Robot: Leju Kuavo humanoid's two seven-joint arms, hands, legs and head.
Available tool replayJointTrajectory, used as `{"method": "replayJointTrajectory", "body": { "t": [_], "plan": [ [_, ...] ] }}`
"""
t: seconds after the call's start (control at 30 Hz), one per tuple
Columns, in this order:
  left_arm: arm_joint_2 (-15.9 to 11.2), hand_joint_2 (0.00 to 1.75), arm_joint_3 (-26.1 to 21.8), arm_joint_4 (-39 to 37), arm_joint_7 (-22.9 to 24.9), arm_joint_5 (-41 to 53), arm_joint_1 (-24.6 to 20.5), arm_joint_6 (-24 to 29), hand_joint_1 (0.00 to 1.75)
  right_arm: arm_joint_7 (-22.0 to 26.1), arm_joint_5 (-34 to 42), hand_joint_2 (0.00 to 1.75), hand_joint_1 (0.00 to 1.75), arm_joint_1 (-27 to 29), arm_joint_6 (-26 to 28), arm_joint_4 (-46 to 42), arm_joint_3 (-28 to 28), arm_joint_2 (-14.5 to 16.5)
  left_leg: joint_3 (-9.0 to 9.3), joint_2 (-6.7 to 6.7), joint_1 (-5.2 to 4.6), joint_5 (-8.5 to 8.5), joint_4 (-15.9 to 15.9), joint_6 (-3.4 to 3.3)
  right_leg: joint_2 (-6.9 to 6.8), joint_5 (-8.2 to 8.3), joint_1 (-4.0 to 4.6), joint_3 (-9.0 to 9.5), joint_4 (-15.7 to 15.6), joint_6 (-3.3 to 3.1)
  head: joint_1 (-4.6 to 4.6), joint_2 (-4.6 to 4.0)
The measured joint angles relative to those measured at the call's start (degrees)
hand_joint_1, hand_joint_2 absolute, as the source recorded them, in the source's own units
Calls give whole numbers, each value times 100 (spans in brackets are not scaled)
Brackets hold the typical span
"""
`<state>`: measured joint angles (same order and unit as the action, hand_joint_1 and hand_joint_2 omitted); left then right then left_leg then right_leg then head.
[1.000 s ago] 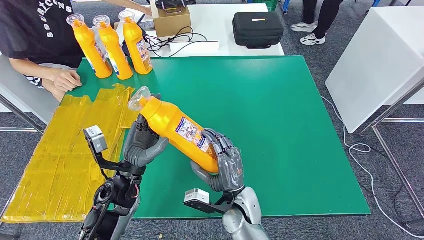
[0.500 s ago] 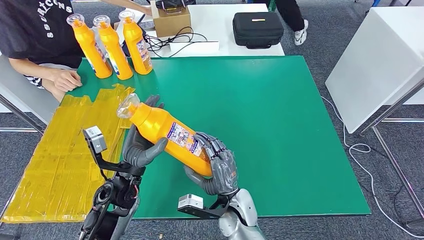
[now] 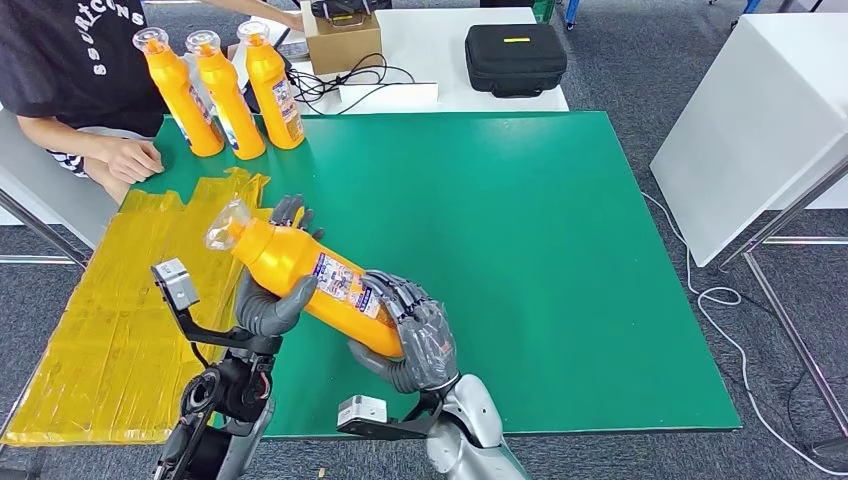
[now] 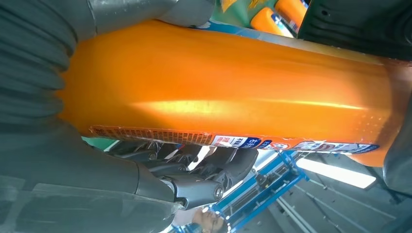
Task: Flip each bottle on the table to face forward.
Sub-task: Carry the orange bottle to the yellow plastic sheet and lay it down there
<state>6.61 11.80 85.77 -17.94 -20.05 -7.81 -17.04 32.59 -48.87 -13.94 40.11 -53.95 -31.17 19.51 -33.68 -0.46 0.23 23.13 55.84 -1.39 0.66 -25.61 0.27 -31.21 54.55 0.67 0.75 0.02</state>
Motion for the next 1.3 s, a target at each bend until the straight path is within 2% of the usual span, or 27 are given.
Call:
{"method": "replayJointTrajectory", "body": {
  "t": [0.53, 0.57, 0.67, 0.7, 0.77, 0.9, 1.03, 1.17, 1.3],
  "plan": [
    [40, 175, -248, 50, -52, -313, 108, 90, 175, 138, 290, 175, 175, -306, 0, 491, -213, 96, 0, 0, 0, 0, 0, 0, 0, 0, 1, 0, 0, 0, 0, 0],
    [44, 175, -261, 68, -92, -321, 124, 92, 175, 155, 290, 175, 168, -308, 0, 496, -212, 99, 0, 0, 0, 0, 0, 0, 0, 0, 1, 0, 0, 0, 0, 0],
    [50, 175, -281, 134, -226, -331, 173, 101, 175, 260, 313, 175, 38, -314, 0, 499, -193, 102, 0, 0, 0, 0, 0, 0, 0, 0, 0, -1, 0, 0, 0, 0],
    [50, 175, -283, 155, -271, -345, 168, 103, 175, 308, 355, 175, 1, -317, 0, 500, -186, 103, -1, -1, 0, 0, 0, 0, 0, 0, 0, -1, 0, 0, -1, 0],
    [50, 175, -287, 198, -362, -379, 110, 136, 175, 387, 576, 175, 0, -321, -1, 503, -197, 104, -1, -2, 0, 0, 0, 0, -1, 0, 0, 0, 0, 0, -1, 0],
    [47, 175, -372, 332, -564, -309, -28, 363, 175, 415, 1478, 175, 0, -289, -102, 297, -378, 45, 0, -2, 0, 0, 0, 0, 0, 1, 0, 1, 0, 0, -1, 0],
    [14, 175, -562, 547, -930, 212, 8, 692, 175, 508, 2347, 175, 0, -83, -289, -400, -572, -287, -1, -4, 0, 0, 0, 0, -1, 0, -1, 2, 0, 0, -1, 0],
    [-23, 175, -690, 712, -1068, 425, 90, 798, 175, 566, 2574, 175, 0, 135, -338, -956, -682, -596, -5, -3, -1, 1, 0, 0, -1, 0, -1, -1, 0, 0, -1, 0],
    [-30, 175, -733, 773, -1083, 445, 107, 799, 175, 574, 2601, 175, 0, 211, -353, -1226, -767, -731, -4, -3, 0, 1, 0, 0, -1, 0, 0, -1, -1, 0, -1, 0]
  ]
}}
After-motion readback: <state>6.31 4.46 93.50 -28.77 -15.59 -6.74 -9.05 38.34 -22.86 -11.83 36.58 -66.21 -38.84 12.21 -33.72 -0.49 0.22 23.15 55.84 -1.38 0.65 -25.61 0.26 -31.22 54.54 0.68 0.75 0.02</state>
